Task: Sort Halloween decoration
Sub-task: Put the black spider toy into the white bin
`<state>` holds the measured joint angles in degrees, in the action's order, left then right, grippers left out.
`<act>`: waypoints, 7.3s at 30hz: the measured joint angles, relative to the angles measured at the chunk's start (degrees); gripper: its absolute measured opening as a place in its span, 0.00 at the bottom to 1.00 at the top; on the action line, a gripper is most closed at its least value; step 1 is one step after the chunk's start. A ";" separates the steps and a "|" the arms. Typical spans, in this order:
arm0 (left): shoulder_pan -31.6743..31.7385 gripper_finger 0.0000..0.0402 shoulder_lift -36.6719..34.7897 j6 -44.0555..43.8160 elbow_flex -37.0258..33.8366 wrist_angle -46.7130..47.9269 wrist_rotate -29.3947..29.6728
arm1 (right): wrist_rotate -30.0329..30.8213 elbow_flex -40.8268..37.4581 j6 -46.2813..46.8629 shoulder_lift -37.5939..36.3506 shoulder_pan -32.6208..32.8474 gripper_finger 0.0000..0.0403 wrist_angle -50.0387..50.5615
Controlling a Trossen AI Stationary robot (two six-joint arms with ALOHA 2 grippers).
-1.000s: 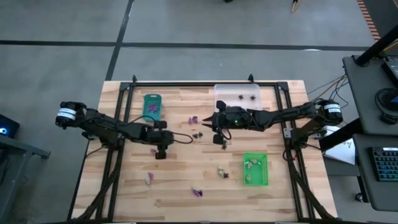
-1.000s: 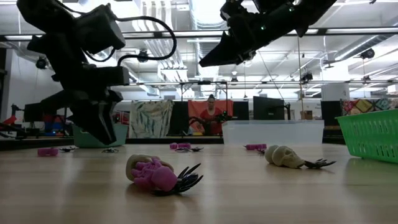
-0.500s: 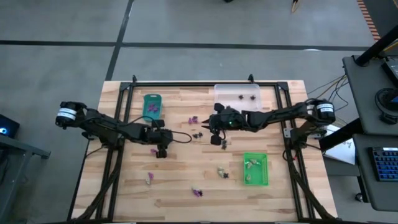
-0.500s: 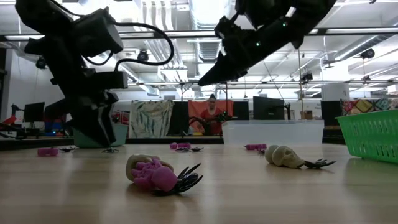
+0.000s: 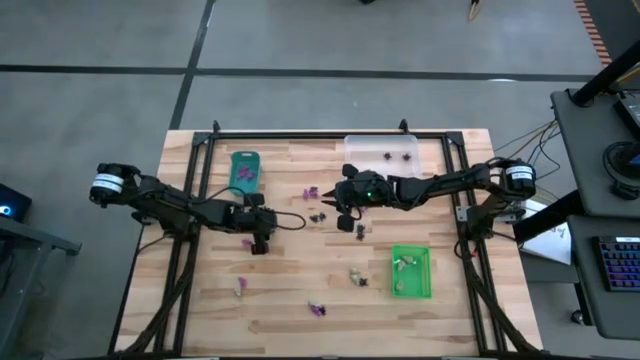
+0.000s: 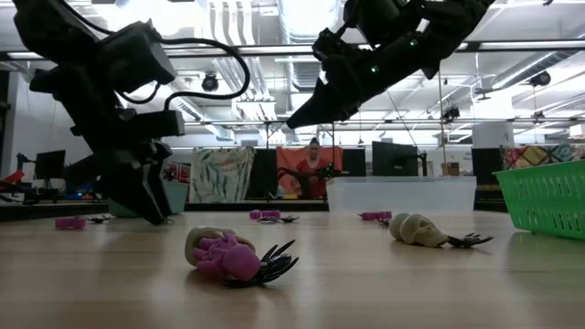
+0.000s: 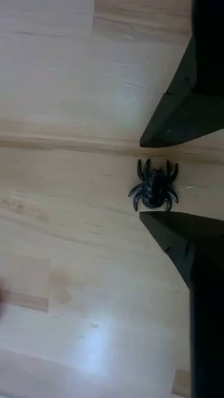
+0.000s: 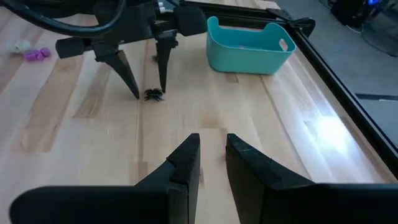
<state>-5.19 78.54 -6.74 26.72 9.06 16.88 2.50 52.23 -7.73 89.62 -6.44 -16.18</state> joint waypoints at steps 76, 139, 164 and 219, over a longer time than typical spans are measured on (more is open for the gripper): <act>-0.50 0.00 10.30 -1.61 4.51 -19.08 2.16 | -11.61 27.23 1.18 28.54 2.16 0.41 19.88; -0.85 0.00 21.77 -1.63 4.54 -33.47 3.16 | -6.97 18.03 -25.03 23.93 4.33 0.33 12.24; -1.29 0.00 20.51 -1.75 4.54 -32.27 1.92 | -6.49 17.94 -25.35 28.79 3.76 0.07 6.66; -2.75 0.22 -17.25 -24.76 8.52 23.67 -5.57 | 1.87 41.16 -4.00 22.08 -27.25 0.02 76.85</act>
<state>-7.94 61.30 -31.51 35.24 32.73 11.31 4.37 93.39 -11.73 111.70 -33.68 60.67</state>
